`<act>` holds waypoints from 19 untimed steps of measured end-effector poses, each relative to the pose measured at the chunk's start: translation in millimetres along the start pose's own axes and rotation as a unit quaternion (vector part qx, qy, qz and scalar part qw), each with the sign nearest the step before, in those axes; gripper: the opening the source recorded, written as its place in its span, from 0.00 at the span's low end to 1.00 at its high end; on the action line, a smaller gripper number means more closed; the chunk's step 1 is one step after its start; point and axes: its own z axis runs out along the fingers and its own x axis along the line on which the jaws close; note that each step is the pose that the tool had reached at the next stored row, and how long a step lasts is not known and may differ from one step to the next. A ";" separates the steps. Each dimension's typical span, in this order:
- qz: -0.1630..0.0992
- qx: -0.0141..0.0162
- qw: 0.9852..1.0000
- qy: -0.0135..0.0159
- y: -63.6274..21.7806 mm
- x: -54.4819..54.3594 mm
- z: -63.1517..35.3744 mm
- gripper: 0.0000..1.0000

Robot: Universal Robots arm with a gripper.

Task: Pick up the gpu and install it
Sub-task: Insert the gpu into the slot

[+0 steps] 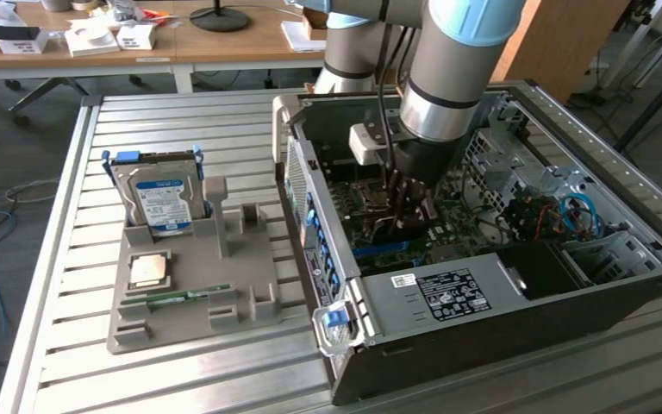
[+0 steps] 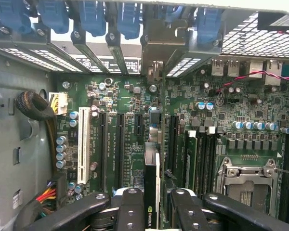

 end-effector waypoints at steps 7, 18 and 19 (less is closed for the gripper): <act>0.000 0.000 1.000 0.000 0.0 0.0 1.4 0.26; 0.000 0.000 1.000 -0.001 0.0 0.0 -1.8 0.26; 0.000 0.000 1.000 -0.002 0.0 -0.1 -1.7 0.26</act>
